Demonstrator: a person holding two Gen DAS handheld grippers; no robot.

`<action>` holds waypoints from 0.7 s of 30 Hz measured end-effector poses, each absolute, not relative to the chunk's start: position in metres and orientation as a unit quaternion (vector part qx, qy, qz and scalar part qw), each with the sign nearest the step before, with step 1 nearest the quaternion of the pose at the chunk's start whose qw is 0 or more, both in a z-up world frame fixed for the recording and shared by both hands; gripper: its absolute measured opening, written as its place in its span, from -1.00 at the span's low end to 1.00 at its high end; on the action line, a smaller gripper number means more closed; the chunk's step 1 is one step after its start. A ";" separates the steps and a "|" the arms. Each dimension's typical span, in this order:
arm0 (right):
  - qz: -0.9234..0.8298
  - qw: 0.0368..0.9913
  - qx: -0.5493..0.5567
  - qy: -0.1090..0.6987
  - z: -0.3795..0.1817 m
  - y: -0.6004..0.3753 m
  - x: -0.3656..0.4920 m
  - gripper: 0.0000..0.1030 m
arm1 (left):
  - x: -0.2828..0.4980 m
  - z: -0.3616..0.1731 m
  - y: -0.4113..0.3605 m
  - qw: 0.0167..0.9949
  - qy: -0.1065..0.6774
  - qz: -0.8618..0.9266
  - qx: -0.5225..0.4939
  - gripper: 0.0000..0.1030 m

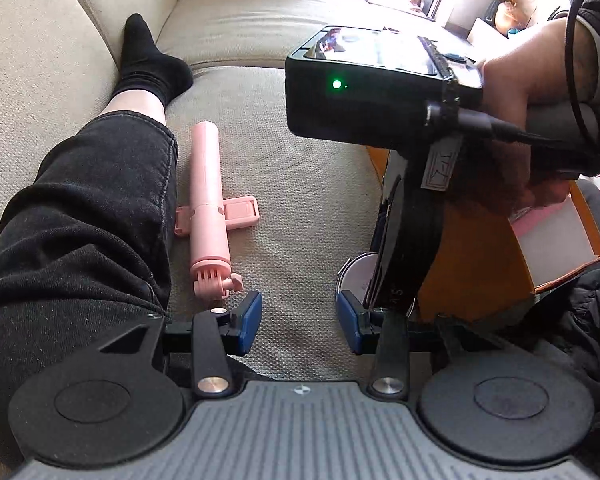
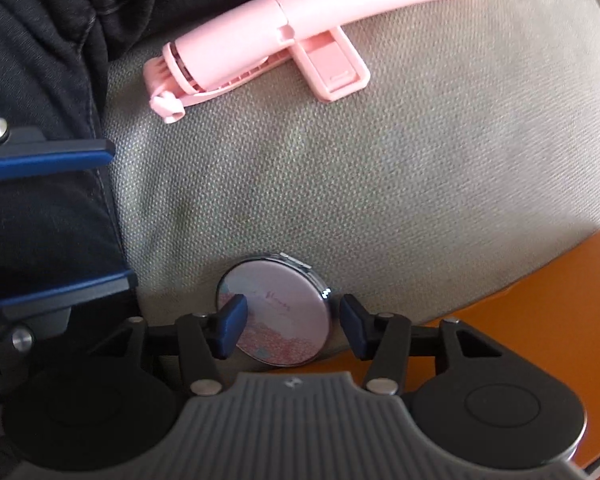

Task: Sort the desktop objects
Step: 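Move the right gripper to the round compact mirror while the left approaches the pink selfie stick, then grasp the compact mirror with the right gripper while the left grasps the pink selfie stick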

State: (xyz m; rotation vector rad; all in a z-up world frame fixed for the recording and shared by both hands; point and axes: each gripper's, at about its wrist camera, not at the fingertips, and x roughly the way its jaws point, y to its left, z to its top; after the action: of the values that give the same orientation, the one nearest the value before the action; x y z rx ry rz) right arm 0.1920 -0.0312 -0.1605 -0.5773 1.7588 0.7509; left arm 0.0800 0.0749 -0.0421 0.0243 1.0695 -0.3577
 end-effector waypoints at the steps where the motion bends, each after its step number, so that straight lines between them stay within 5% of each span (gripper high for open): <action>1: 0.314 0.542 -0.240 0.742 -0.162 -0.031 0.190 0.22 | 0.079 -0.042 0.075 0.845 0.506 -0.170 0.012 -0.05; 7: 0.318 0.565 -0.249 0.720 -0.152 -0.032 0.174 0.13 | 0.076 -0.039 0.073 0.846 0.506 -0.168 0.015 -0.05; 15: 0.345 0.604 -0.205 0.688 -0.108 -0.049 0.159 -0.60 | 0.072 -0.035 0.073 0.849 0.503 -0.160 0.025 -0.05; 21: 0.364 0.611 -0.193 0.676 -0.102 -0.047 0.132 -0.68 | 0.068 -0.030 0.075 0.853 0.500 -0.148 0.035 -0.06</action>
State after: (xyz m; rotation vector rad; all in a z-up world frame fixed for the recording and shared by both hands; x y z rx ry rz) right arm 0.1318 -0.0474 -0.1023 -0.4466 1.5604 0.8398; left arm 0.0683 0.0752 -0.0303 0.0729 1.0517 -0.3106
